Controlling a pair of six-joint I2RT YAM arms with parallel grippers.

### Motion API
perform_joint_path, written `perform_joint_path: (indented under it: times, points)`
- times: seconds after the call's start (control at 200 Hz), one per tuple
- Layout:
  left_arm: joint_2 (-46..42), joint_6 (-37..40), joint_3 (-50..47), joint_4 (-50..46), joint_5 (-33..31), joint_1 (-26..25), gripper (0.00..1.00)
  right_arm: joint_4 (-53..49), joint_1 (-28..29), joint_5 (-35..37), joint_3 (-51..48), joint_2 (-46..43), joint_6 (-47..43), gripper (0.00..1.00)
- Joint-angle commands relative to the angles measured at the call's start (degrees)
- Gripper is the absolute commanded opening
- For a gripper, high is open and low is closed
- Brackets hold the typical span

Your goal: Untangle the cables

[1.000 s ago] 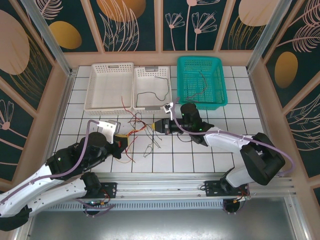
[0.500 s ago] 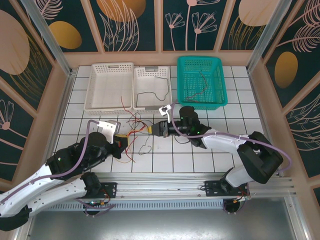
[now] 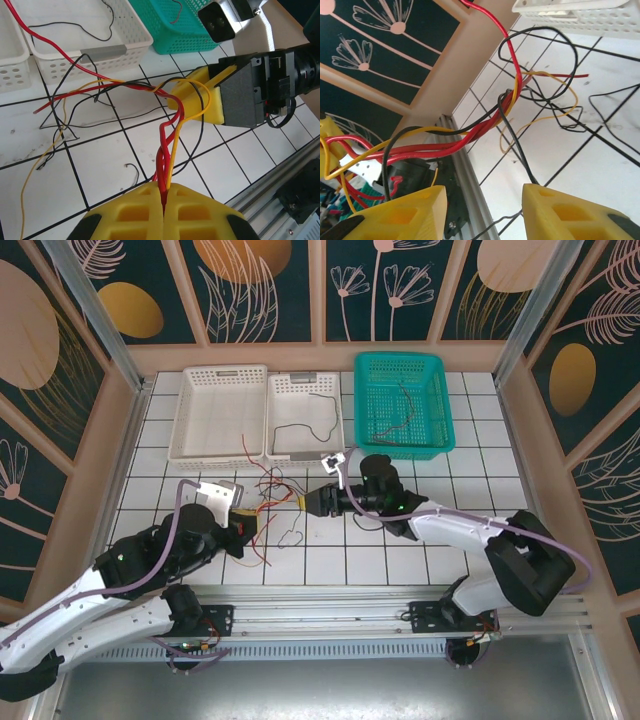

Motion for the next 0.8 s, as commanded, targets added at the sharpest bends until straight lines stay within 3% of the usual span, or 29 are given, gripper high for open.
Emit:
perform_joint_path:
  times: [0.0, 0.195, 0.42, 0.796]
  points:
    - [0.0, 1.3, -0.3, 2.2, 0.7, 0.2, 0.00, -6.6, 1.0, 5.7, 1.3, -5.7, -7.1, 0.45]
    - [0.0, 1.5, -0.3, 2.2, 0.9, 0.2, 0.00, -13.2, 0.5, 12.1, 0.2, -11.7, -12.5, 0.57]
    - [0.1, 1.5, -0.4, 2.2, 1.1, 0.2, 0.00, -15.3, 0.3, 14.8, -2.1, -10.2, -14.8, 0.58]
    - [0.5, 1.5, -0.3, 2.3, 1.2, 0.2, 0.00, -7.5, 1.5, 19.7, -6.6, -9.7, -17.1, 0.59]
